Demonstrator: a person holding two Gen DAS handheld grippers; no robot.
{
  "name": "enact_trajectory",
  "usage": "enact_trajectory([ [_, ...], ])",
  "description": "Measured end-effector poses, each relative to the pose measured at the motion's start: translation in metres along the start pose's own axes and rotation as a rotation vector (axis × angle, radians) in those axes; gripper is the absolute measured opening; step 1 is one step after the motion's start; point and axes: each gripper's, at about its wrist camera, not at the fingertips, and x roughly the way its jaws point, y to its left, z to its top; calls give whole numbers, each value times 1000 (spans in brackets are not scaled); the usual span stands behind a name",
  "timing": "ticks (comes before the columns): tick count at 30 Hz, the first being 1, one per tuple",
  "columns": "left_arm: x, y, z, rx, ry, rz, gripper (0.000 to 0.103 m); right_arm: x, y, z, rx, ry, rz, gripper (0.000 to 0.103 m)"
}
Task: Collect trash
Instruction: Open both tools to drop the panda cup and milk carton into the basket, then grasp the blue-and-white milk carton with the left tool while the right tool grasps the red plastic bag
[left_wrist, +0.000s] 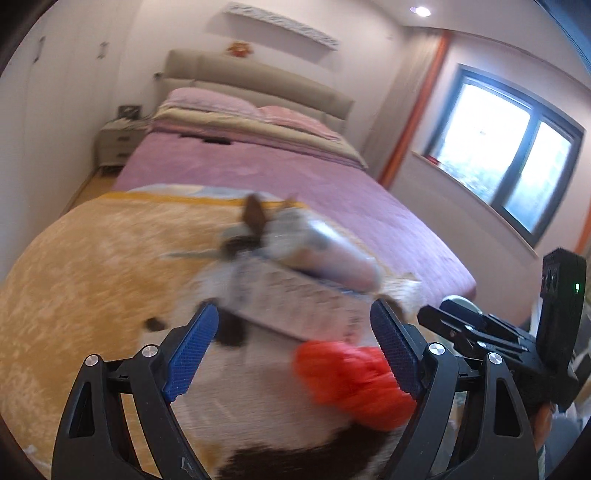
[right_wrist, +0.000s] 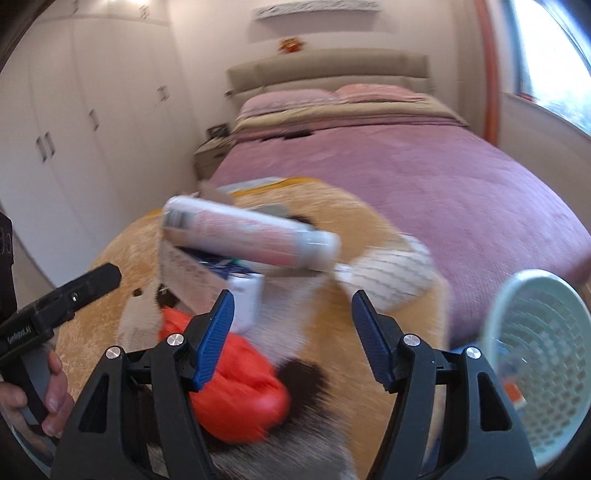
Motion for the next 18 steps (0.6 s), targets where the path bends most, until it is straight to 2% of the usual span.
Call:
enact_trajectory([
  [7,2,36,-8,-43,40,22,80,53,18,13,-7,86,45,62],
  [16,10,43,-8,-36,58,6,80,74,20,15,-1,157,139,62],
  [17,11,43,-9,-37,58,6,80,73,22,14,-9,159,148,61],
  [18,11,44,-9,-42,58,5,80,70,26,12,-19,152,148,55],
])
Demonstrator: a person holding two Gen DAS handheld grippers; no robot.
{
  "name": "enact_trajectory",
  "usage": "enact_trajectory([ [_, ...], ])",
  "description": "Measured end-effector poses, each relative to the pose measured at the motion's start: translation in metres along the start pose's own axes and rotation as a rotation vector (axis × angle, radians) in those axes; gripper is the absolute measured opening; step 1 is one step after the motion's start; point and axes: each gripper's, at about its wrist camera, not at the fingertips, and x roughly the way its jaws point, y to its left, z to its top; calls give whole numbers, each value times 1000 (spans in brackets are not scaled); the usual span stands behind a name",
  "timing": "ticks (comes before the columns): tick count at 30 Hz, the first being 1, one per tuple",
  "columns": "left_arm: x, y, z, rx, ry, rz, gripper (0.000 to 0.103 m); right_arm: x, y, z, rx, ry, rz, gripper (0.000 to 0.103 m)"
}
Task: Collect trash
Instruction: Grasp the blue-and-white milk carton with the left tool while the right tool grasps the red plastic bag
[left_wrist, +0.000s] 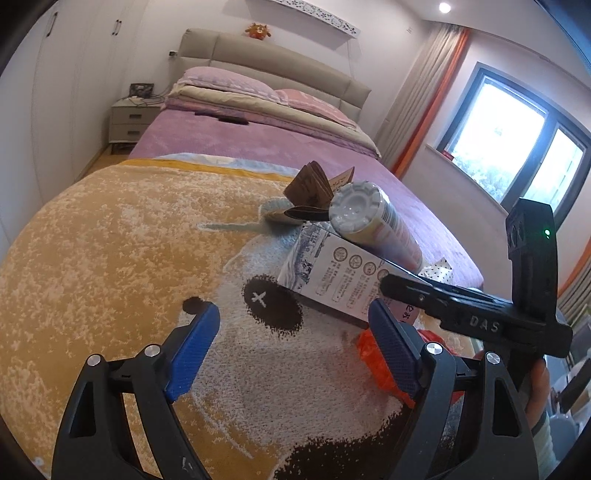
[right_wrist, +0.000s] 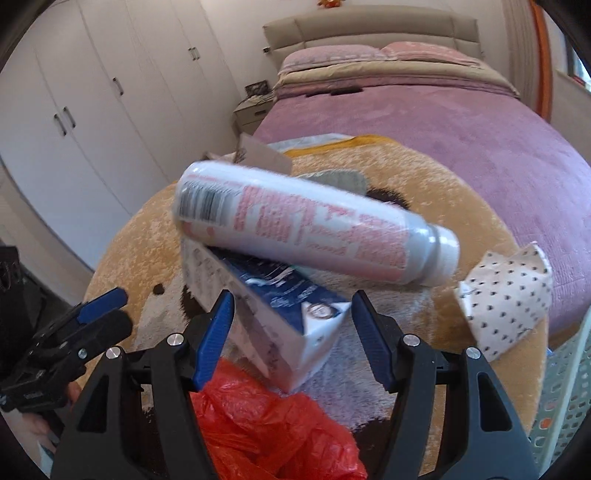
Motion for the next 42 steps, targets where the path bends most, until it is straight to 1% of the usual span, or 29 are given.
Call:
enact_trajectory([
  [1,-1,2,0,-7,-2,1,80,-3,5,-2,-20,-5,9,50],
  [4,-5,10,1,-31,-12,0,77,-14,26,-11,-81,-23,23,43],
  [7,-12,17,0,-53,-30,14,77,-25,48,-17,-139,-35,38,39],
  [12,-30,33,-4,-119,-59,16,77,-33,79,-25,-179,-31,113,38],
  [16,-42,45,-5,-144,-69,29,77,-36,97,-36,-185,-3,205,38],
  [20,-48,49,-10,-165,-54,10,77,-32,106,-52,-173,45,288,38],
  [23,-48,46,-13,-159,-35,4,77,-39,109,-64,-171,48,346,38],
  [26,-47,36,-17,-141,-21,-6,77,-52,104,-76,-170,41,373,38],
  [30,-37,15,-21,-104,-1,-2,77,-80,77,-91,-156,-33,283,38],
  [32,-32,5,-23,-81,9,14,77,-97,56,-95,-125,-81,207,39],
  [33,-27,-4,-24,-63,16,27,77,-102,45,-96,-108,-98,175,46],
  [34,-25,-9,-25,-56,17,38,78,-109,31,-97,-79,-119,125,54],
  [37,-16,-27,-30,-31,18,95,80,-119,0,-100,-25,-143,11,63],
  [40,-5,-38,-36,8,27,168,80,-117,-21,-104,27,-130,-26,71],
  [42,0,-39,-38,20,35,193,80,-110,-23,-105,48,-117,-23,73],
])
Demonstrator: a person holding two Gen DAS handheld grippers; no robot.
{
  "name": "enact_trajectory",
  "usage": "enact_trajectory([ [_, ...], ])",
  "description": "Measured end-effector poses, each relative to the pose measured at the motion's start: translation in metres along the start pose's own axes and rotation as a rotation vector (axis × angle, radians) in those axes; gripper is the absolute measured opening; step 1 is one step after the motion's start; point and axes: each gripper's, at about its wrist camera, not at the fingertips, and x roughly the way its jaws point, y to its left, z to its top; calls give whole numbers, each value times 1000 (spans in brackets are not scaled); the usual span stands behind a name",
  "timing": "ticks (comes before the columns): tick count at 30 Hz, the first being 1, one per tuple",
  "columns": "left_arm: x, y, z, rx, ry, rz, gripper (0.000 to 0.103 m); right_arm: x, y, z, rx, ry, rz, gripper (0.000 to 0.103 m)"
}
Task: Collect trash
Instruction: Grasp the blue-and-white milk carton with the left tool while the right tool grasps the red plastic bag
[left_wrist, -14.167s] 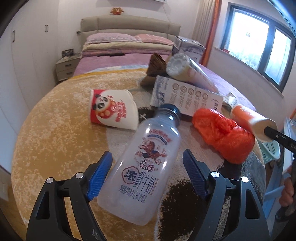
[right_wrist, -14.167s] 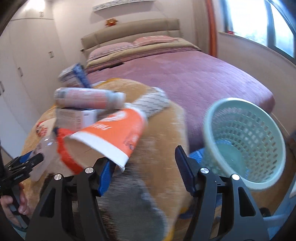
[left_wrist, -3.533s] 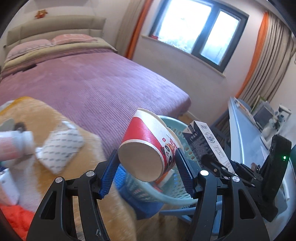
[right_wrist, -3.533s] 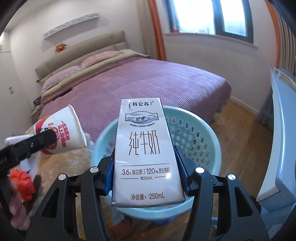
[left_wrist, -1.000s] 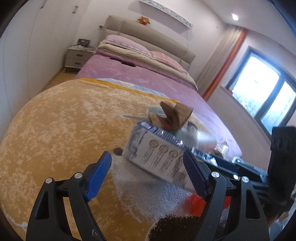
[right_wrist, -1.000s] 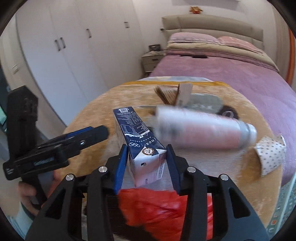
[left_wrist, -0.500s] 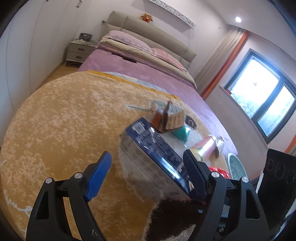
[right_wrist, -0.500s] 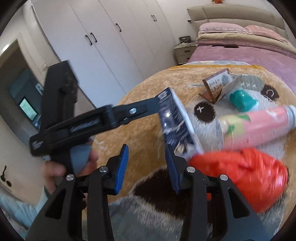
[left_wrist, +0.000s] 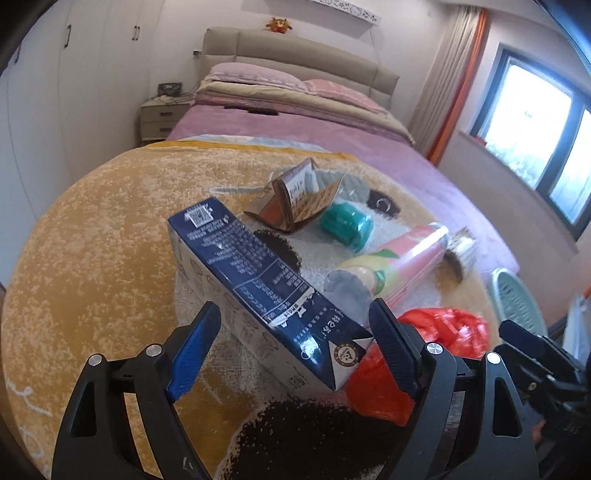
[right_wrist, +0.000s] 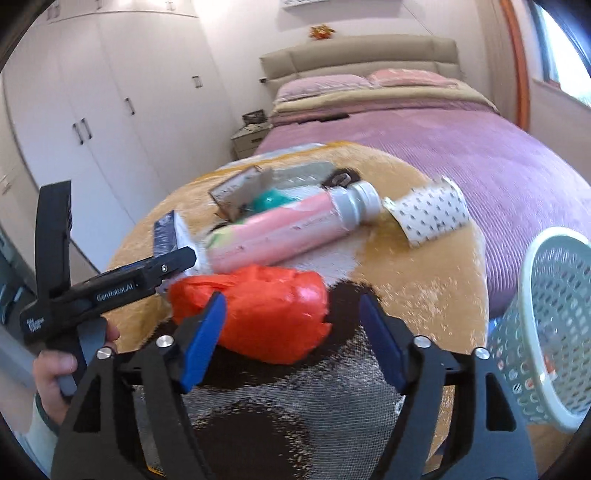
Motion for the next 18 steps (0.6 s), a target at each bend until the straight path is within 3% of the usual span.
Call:
enact_trajectory([
  [4,2,1,-2,14,17,17,80,20,1,-4,31,41,6,78],
  [8,6,0,-7,20,65,-32,80,36,3,-5,60,75,67,78],
  [10,6,-2,-9,25,54,-20,79,38,9,-4,46,73,64,78],
  [11,5,-1,-10,28,50,-13,78,38,11,-5,33,71,57,75],
  [13,1,6,-9,27,40,-6,74,35,13,-5,19,73,96,47],
  [14,-1,8,-9,24,41,-8,69,31,14,-5,18,62,97,45],
  [18,-19,34,-13,-8,33,-6,65,23,15,-7,9,36,90,39],
])
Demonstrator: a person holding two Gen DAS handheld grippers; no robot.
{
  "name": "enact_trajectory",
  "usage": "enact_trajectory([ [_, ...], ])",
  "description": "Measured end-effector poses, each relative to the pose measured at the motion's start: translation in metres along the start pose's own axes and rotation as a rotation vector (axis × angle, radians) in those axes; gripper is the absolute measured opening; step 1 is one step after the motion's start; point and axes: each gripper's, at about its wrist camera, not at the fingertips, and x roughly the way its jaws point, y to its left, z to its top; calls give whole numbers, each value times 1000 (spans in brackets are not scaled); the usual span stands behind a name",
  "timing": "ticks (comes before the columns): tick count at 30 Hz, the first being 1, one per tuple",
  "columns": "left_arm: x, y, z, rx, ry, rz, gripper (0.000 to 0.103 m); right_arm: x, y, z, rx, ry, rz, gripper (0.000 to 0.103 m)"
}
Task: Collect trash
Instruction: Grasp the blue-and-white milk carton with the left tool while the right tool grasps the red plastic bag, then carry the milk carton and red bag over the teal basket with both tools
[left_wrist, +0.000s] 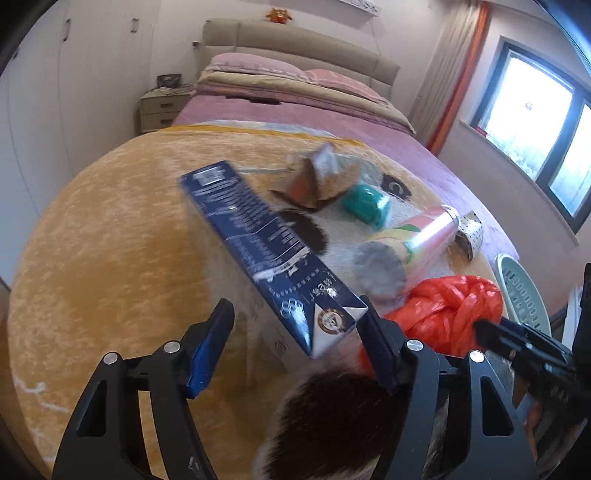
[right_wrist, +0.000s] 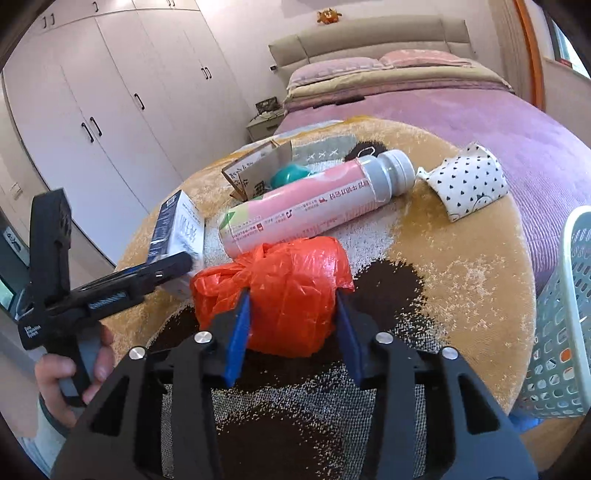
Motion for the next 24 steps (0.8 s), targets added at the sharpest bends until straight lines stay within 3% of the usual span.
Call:
enact_trajectory([
  [10,-46,73,-1,-99,-56,56,65,-10,24,-3,-64,-49,-28,35],
  [13,-45,81,3,-116,-43,12,68,-14,32,-4,-95,-58,-61,35],
  [18,-29,61,4,-99,-5,-23,75,-27,35,-3,-111,-102,-109,35],
  [21,-13,47,6,-58,13,55,79,-29,28,-4,-93,-99,-117,35],
  [24,-5,42,6,-30,13,115,74,-33,25,-7,-93,-106,-143,35],
])
